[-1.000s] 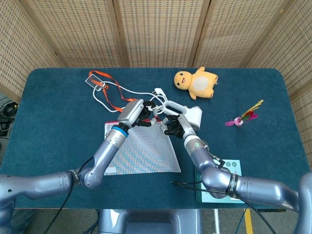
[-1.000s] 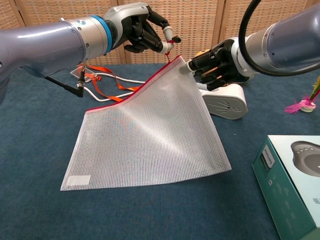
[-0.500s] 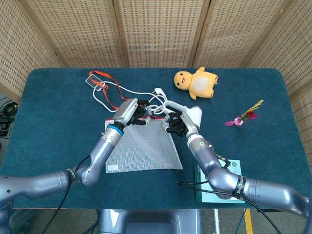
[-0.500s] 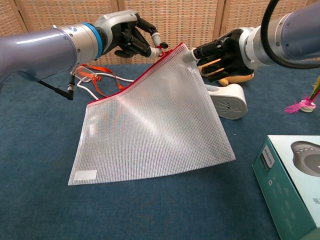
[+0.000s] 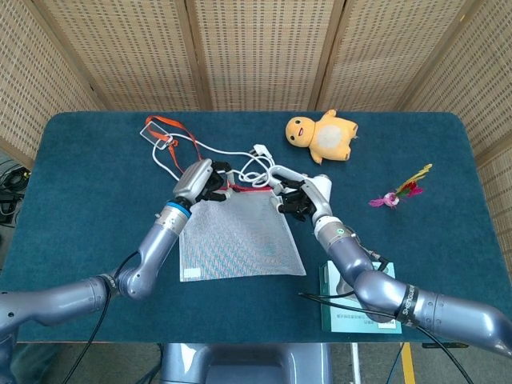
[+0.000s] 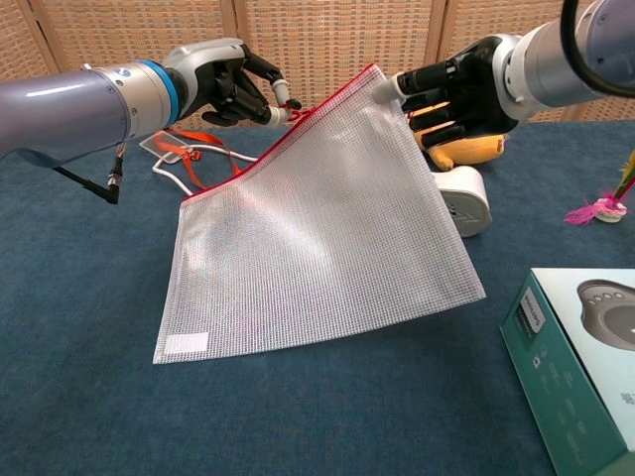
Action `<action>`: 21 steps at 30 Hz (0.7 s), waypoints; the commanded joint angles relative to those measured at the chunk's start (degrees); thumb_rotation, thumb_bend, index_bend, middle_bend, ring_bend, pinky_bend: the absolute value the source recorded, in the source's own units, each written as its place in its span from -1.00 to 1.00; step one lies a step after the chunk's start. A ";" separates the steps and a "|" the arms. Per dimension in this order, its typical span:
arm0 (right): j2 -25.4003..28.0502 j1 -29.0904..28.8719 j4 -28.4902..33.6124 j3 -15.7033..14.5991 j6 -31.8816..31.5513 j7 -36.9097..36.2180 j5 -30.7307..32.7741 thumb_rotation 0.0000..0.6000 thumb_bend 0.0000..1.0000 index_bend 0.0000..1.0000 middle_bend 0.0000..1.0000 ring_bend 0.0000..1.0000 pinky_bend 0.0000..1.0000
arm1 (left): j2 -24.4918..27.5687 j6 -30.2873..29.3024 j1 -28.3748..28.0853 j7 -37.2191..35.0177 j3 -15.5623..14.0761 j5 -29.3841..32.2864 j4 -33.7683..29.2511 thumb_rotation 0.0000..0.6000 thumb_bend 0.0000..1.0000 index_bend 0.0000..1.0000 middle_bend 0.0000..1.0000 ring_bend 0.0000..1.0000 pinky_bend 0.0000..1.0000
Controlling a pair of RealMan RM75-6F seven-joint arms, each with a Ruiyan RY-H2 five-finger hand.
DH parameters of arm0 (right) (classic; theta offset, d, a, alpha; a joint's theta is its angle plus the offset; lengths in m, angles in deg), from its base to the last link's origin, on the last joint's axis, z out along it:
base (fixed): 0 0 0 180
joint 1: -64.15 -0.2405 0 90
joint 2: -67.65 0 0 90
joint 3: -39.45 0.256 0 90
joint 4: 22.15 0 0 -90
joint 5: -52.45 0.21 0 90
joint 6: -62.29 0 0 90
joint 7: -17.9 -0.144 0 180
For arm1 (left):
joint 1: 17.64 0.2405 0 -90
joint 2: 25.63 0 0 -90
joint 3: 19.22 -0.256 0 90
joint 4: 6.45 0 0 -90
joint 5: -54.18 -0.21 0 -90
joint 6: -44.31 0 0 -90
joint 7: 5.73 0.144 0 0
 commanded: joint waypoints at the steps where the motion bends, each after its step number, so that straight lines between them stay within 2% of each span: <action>1: 0.59 0.06 -0.04 0.12 0.43 -0.44 0.28 1.00 0.48 0.46 0.90 0.87 1.00 | 0.34 0.40 0.27 -0.21 -0.21 -0.22 0.36 1.00 0.98 0.86 0.98 0.81 0.95; 21: 7.57 1.59 -1.40 1.00 6.24 -4.84 1.73 1.00 0.50 0.46 0.90 0.87 1.00 | 8.52 4.29 1.80 1.60 -1.69 -0.26 -0.67 1.00 0.99 0.86 0.98 0.81 0.95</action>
